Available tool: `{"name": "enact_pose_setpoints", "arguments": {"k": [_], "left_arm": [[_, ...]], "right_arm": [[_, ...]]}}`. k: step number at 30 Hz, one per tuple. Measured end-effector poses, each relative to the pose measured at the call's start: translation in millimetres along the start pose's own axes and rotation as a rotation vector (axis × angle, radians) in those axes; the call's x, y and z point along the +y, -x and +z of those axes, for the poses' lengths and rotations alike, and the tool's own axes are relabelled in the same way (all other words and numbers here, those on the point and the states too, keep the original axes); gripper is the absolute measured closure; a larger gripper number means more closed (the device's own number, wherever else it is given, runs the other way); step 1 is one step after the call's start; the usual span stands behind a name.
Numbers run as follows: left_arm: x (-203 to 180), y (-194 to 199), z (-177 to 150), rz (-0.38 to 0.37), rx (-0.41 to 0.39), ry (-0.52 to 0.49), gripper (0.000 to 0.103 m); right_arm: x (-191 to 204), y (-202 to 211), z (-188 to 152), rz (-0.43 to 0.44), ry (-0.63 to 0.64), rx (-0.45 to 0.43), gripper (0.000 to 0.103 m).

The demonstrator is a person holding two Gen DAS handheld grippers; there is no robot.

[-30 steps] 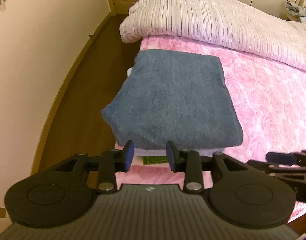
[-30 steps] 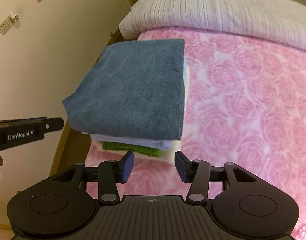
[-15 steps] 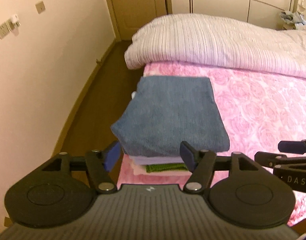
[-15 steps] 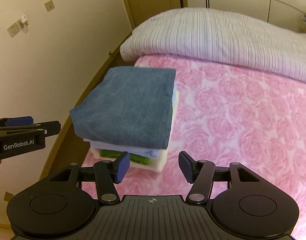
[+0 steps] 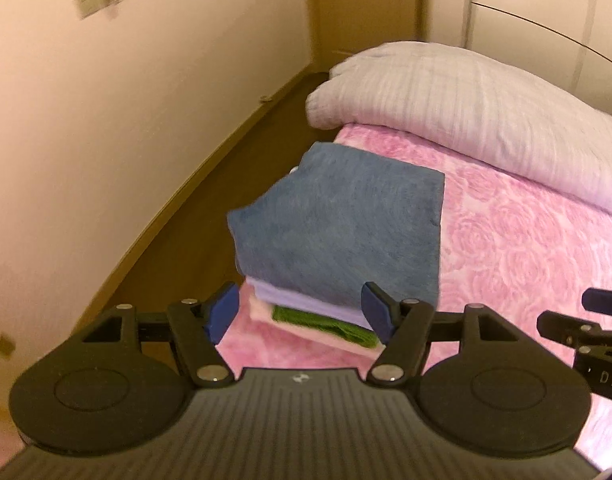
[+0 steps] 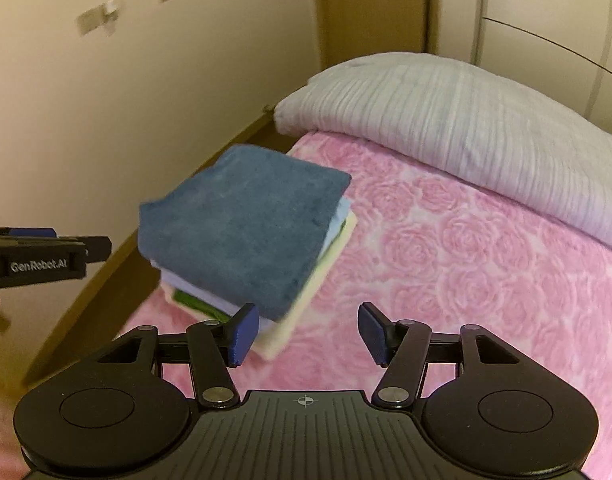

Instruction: Fold clothes

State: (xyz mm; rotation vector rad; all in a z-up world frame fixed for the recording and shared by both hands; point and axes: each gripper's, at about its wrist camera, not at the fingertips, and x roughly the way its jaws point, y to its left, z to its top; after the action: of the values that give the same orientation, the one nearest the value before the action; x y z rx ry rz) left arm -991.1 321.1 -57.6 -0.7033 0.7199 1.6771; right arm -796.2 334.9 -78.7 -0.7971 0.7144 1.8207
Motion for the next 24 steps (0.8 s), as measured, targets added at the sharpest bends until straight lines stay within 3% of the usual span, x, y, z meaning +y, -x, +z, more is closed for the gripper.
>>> {"name": "enact_pose_setpoints", "arguments": {"k": [4, 12, 24], "left_arm": [[-44.5, 26.6, -24.4, 0.089, -0.005, 0.090, 0.039], [-114.9, 58.5, -58.2, 0.129, 0.043, 0.221, 0.039], [-203.4, 91.8, -93.1, 0.177, 0.090, 0.373, 0.039]], "right_arm": [[-42.2, 8.6, -6.1, 0.059, 0.088, 0.037, 0.044], [-131.5, 34.6, -28.9, 0.222, 0.137, 0.135, 0.044], [-192.1, 40.6, -42.3, 0.275, 0.232, 0.209, 0.044]]}}
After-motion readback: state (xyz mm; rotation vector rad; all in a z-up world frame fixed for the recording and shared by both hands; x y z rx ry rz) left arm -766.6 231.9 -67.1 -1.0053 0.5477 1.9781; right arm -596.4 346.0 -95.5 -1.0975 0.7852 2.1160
